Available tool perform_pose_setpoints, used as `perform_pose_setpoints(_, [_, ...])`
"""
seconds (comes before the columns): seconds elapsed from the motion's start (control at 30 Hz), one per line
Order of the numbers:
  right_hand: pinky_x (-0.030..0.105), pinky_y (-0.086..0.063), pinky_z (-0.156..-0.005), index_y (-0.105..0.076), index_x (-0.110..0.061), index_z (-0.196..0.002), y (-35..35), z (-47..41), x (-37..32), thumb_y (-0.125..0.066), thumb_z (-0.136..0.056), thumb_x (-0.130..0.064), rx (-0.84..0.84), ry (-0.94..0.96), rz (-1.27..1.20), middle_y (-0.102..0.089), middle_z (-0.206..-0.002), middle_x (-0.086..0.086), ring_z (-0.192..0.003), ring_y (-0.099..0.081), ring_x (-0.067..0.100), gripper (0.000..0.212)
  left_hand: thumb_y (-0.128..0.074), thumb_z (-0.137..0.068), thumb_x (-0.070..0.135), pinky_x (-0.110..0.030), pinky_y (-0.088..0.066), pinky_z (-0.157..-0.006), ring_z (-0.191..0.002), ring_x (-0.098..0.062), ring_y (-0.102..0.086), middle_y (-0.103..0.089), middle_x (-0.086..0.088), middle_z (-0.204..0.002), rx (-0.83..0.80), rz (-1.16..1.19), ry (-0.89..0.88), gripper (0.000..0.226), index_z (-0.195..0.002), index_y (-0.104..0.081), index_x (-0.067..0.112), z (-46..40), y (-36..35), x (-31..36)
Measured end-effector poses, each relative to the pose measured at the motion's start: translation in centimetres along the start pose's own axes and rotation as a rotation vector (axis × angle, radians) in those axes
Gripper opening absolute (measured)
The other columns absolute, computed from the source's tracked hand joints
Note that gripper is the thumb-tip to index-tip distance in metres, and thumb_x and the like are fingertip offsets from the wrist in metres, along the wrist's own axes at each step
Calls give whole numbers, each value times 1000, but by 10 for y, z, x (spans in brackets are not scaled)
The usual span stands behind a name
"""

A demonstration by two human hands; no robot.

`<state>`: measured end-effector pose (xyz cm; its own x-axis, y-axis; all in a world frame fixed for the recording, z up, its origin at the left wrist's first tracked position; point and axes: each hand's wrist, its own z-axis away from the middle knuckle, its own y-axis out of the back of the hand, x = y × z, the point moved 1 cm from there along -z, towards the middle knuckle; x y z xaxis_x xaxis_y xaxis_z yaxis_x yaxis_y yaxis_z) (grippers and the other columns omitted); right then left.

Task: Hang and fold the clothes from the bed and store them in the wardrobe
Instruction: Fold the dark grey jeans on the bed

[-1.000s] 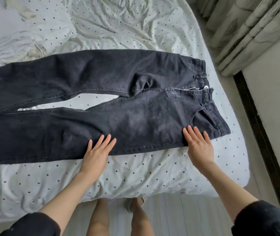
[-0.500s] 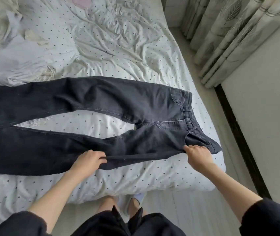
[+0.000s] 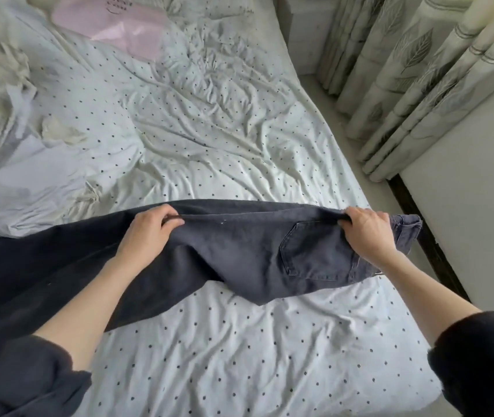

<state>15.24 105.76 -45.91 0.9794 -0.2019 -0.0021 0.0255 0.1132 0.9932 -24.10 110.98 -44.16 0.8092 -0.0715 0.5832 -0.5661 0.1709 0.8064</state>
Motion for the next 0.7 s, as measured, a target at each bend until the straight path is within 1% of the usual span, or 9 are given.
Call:
perform_pose_setpoints(0.1, [41, -27, -98, -62, -10, -102, -19, -28, -5, -47, -95, -24, -19, -45, -15, -66, -104, 8, -107, -54, 29, 21, -62, -89, 24, -29, -40, -76, -85, -17, -56, -62, 4, -88, -58, -31, 2, 15, -93, -65, 9, -40, -11, -10])
perform_pose_setpoints(0.17, [44, -20, -106, -62, -11, -106, -36, -48, -4, -45, -96, -26, -45, -69, -6, -65, -107, 7, -113, -50, 28, 24, -63, -89, 25, -29, -40, -75, -84, -17, -55, -60, 5, -85, -75, -53, 5, 17, -91, -65, 8, -66, -23, -19])
perform_pose_setpoints(0.23, [46, -15, -109, -61, -12, -111, -58, -63, -3, -43, -97, -27, -94, -91, -3, -62, -112, 7, -118, -46, 27, 27, -63, -89, 25, -30, -40, -72, -81, -21, -56, -61, 1, -81, -108, -81, 27, 18, -86, -63, 7, -87, -39, -27])
perform_pose_setpoints(0.3, [47, -14, -111, -61, -13, -113, -79, -76, -3, -42, -98, -26, -129, -115, -42, -59, -118, 7, -121, -43, 27, 28, -63, -89, 25, -33, -39, -70, -81, -25, -56, -63, -6, -81, -138, -114, 72, 20, -84, -62, 6, -105, -56, -37])
perform_pose_setpoints(0.43, [51, -9, -114, -55, -9, -118, -119, -80, -10, -41, -98, -19, -107, -154, -211, -53, -129, 6, -126, -41, 27, 26, -65, -88, 23, -35, -41, -77, -90, -30, -57, -63, -10, -89, -126, -140, 143, 19, -86, -64, 4, -118, -79, -51])
perform_pose_setpoints(0.5, [52, -7, -115, -50, -10, -122, -136, -80, -13, -37, -99, -17, -81, -184, -322, -47, -137, 6, -131, -38, 24, 28, -65, -87, 22, -33, -36, -79, -90, -29, -56, -59, -8, -88, -94, -196, 111, 18, -88, -64, 4, -119, -89, -55])
perform_pose_setpoints(0.57, [49, -3, -116, -39, -12, -137, -145, -79, -13, -33, -100, -22, -102, -237, -391, -36, -149, 5, -139, -29, 20, 39, -67, -86, 19, -35, -33, -79, -88, -29, -56, -59, -8, -87, -55, -243, 63, 16, -88, -64, 3, -116, -96, -57])
perform_pose_setpoints(0.63, [48, 2, -116, -21, -15, -149, -147, -80, -12, -27, -101, -31, -153, -253, -378, -22, -156, 4, -144, -17, 18, 51, -68, -85, 17, -39, -34, -80, -86, -30, -57, -60, -7, -86, -24, -246, 50, 15, -86, -63, 4, -112, -97, -58])
perform_pose_setpoints(0.7, [52, 6, -114, -10, -22, -151, -143, -82, -18, -21, -100, -40, -189, -259, -336, -9, -159, 2, -146, -5, 16, 55, -68, -85, 17, -41, -37, -82, -86, -29, -57, -60, -5, -86, 12, -258, 38, 13, -88, -63, 5, -109, -96, -57])
